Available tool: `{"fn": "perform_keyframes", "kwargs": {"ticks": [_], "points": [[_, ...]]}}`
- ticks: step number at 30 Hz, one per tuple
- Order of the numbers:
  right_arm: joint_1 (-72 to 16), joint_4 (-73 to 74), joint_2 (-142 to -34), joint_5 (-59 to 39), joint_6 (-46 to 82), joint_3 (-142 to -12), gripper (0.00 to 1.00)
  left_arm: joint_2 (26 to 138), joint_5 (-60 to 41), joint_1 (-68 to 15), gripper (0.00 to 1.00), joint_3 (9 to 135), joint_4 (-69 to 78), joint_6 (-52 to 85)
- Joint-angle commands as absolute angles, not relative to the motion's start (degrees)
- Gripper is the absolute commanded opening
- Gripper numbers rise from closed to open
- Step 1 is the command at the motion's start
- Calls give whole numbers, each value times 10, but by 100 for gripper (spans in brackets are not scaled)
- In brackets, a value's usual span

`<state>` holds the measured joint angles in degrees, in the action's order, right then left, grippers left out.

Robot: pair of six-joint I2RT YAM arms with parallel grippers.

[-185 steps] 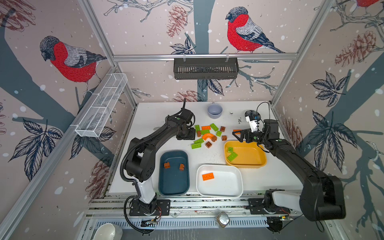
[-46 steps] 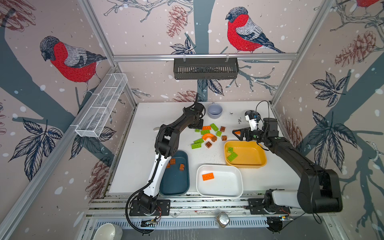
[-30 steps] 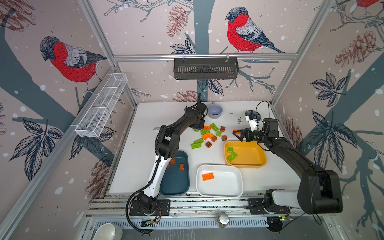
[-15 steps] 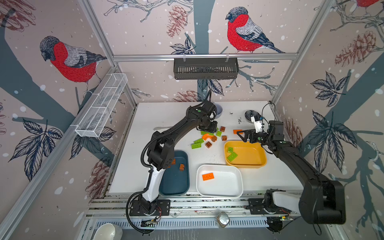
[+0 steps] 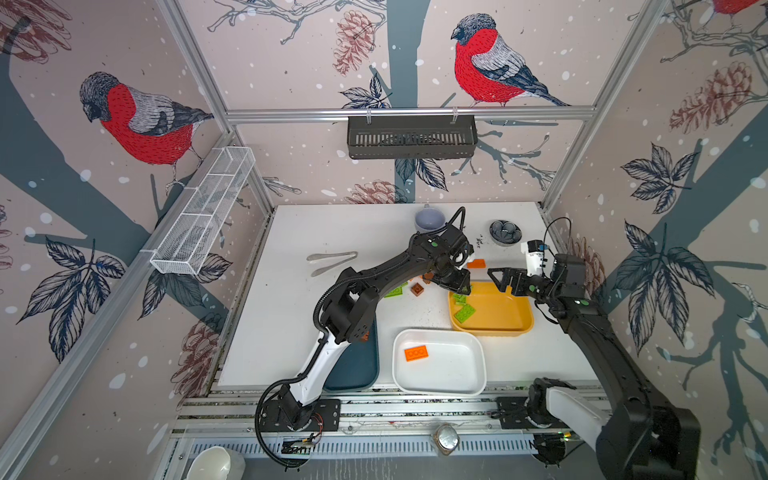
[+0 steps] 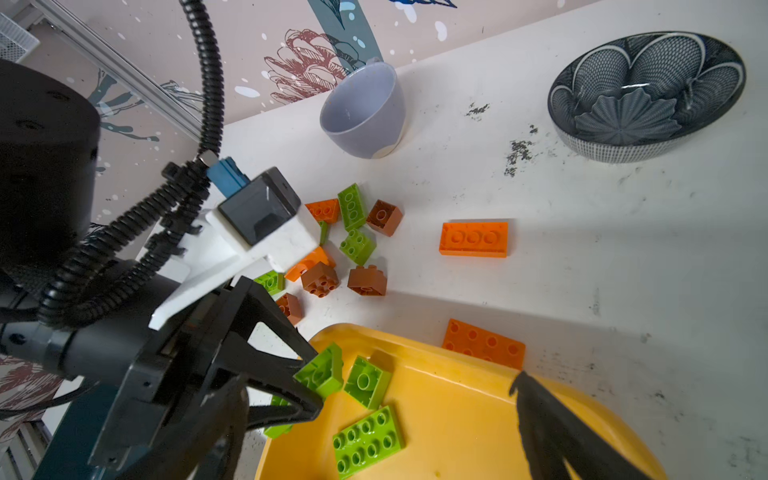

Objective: Sort the legos into containers by color
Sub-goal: 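Carry the lime-green brick over the yellow tray and release it, then return the left gripper to the pile and grasp a flat lime-green brick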

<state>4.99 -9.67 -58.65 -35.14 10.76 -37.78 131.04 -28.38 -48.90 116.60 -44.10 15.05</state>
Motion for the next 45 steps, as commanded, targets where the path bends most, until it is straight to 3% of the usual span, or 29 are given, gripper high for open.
{"fn": "perform_keyframes", "kwargs": {"ticks": [1, 5, 13, 21, 29, 35, 45], "points": [[52, -107, -581, -345, 116, -379, 99, 1306, -306, -492, 52, 1169, -449, 133], [52, -99, -580, -353, 119, -381, 99, 1272, -268, -490, 70, 1152, -470, 106], [35, -60, -598, -389, 130, -385, 99, 1150, -159, -433, 75, 1043, -507, 34], [-6, -41, -637, -382, 128, -403, 99, 1099, -39, -373, 72, 929, -483, -78], [-22, -41, -652, -373, 122, -410, 100, 1143, 33, -351, 68, 889, -445, -109], [-24, -40, -656, -373, 122, -409, 99, 1173, 24, -346, 64, 885, -423, -109], [-24, -39, -659, -373, 119, -404, 99, 1194, 10, -346, 46, 880, -423, -108]]}}
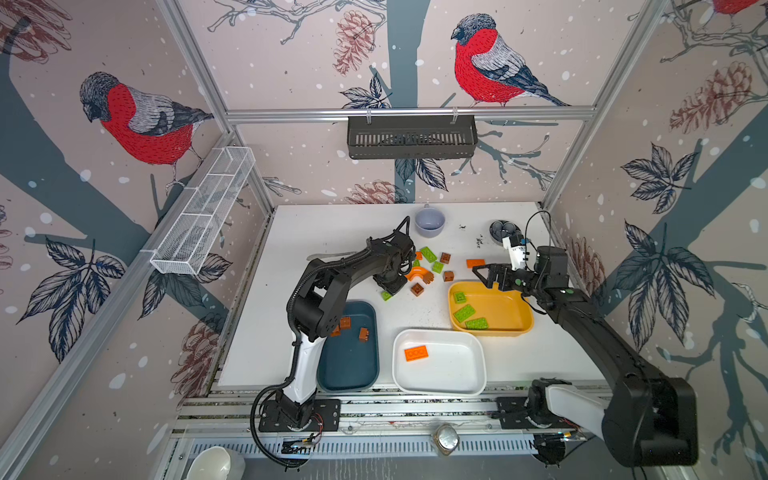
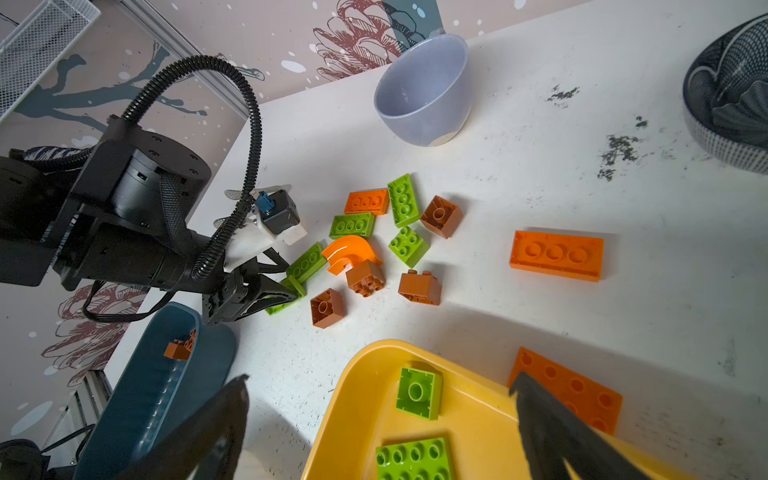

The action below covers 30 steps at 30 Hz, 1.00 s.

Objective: Sort the legos into containers by color
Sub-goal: 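Return the left gripper to the pile and grasp a flat lime-green brick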

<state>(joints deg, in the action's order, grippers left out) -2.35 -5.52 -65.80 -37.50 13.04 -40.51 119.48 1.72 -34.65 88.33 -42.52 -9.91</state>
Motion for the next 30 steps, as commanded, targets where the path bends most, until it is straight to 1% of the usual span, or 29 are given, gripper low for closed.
{"fn": "perform_keyframes", "kwargs": {"ticks": [1, 5, 14, 17, 30], "points": [[-24, -39, -660, -373, 119, -404, 99, 1195, 13, -346, 45, 880, -426, -108], [-24, -39, -662, -374, 116, -402, 99, 1198, 20, -346, 42, 880, -436, -101], [-23, -38, -664, -374, 114, -400, 99, 1185, 32, -352, 43, 876, -455, -83], [-24, -37, -665, -376, 114, -399, 99, 1178, 34, -355, 46, 875, -459, -80], [-22, -38, -662, -376, 113, -395, 99, 1173, 17, -363, 49, 865, -477, -65]]}}
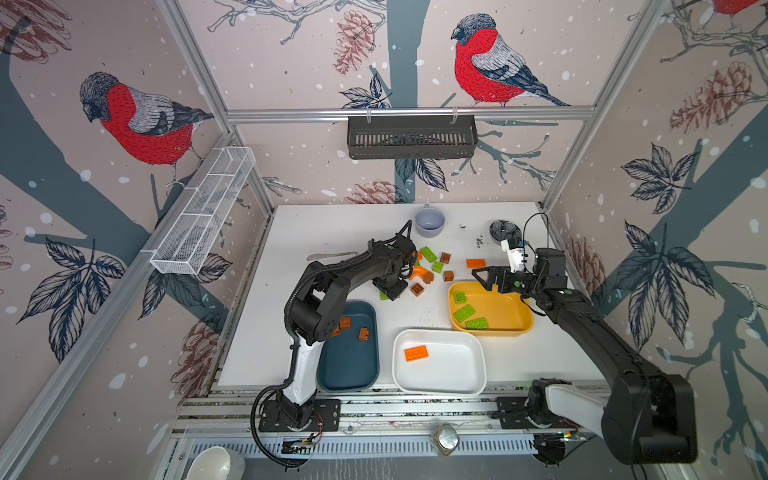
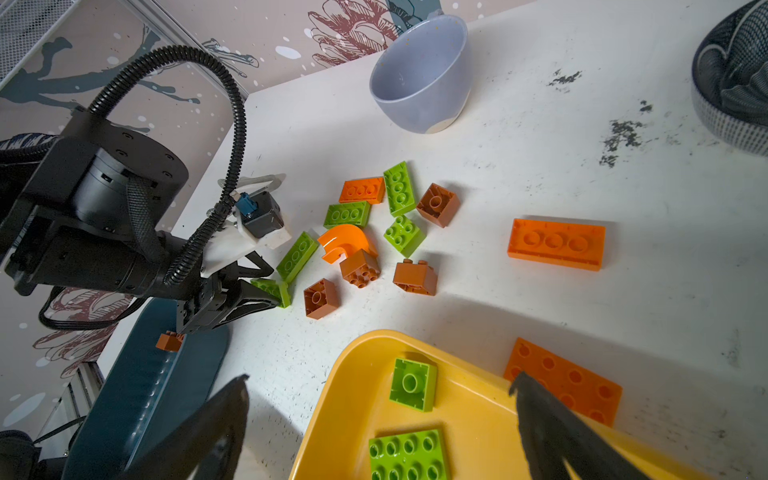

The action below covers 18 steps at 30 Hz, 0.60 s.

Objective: Sort the legos into containers by color
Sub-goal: 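Return the left gripper to the pile and grasp a flat lime-green brick, then close the left gripper on the lime-green brick and lift it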

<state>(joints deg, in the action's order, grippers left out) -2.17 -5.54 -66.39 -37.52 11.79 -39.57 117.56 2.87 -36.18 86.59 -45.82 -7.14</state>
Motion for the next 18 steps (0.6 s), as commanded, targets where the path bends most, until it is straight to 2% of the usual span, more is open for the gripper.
{"fn": "perform_keyframes", "kwargs": {"ticks": [1, 10, 18], "points": [[-22, -38, -661, -376, 113, -395, 99, 1171, 17, -363, 49, 865, -477, -64], [-22, -33, -660, -378, 115, -389, 99, 1173, 7, -366, 52, 860, -491, -62], [-21, -32, -659, -378, 114, -387, 99, 1157, -11, -373, 63, 864, -497, -64]]}}
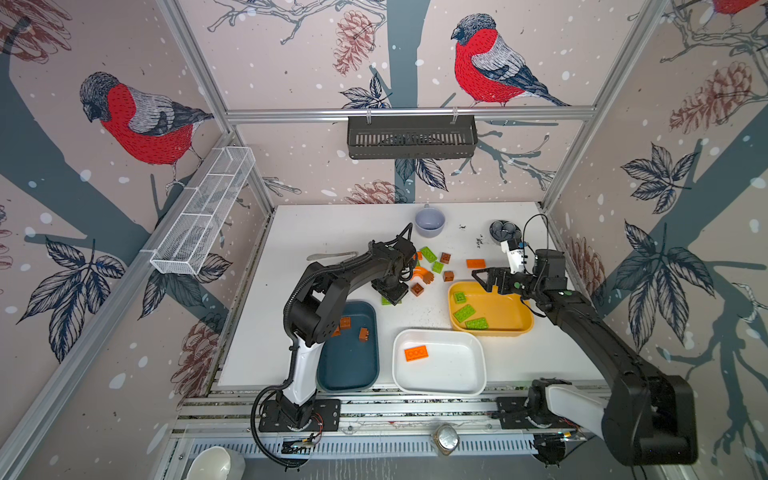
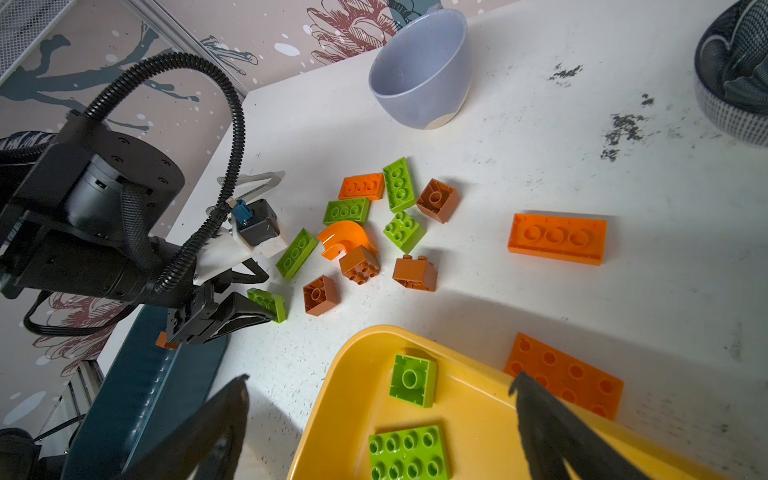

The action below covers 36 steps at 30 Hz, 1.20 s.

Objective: Sort the legos into containers by color
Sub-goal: 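Close the left gripper on the lime-green brick and lift it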

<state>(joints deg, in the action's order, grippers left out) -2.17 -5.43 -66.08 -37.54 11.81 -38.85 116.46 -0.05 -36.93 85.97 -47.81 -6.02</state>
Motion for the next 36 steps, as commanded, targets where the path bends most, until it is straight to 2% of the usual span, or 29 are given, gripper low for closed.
{"fn": "perform_keyframes", "kwargs": {"ticks": [1, 11, 18, 27, 36], "points": [[-21, -32, -659, -379, 115, -387, 99, 1156, -11, -375, 64, 864, -499, -66], [-21, -29, -659, -380, 116, -385, 99, 1157, -1, -387, 70, 851, -483, -89], [-22, -24, -659, -381, 119, -384, 99, 1158, 14, -397, 70, 841, -448, -156], [-21, -23, -661, -382, 119, -383, 99, 1175, 20, -402, 63, 835, -430, -228], [-19, -24, -663, -381, 118, -383, 99, 1177, -2, -397, 48, 840, -477, -209]]}}
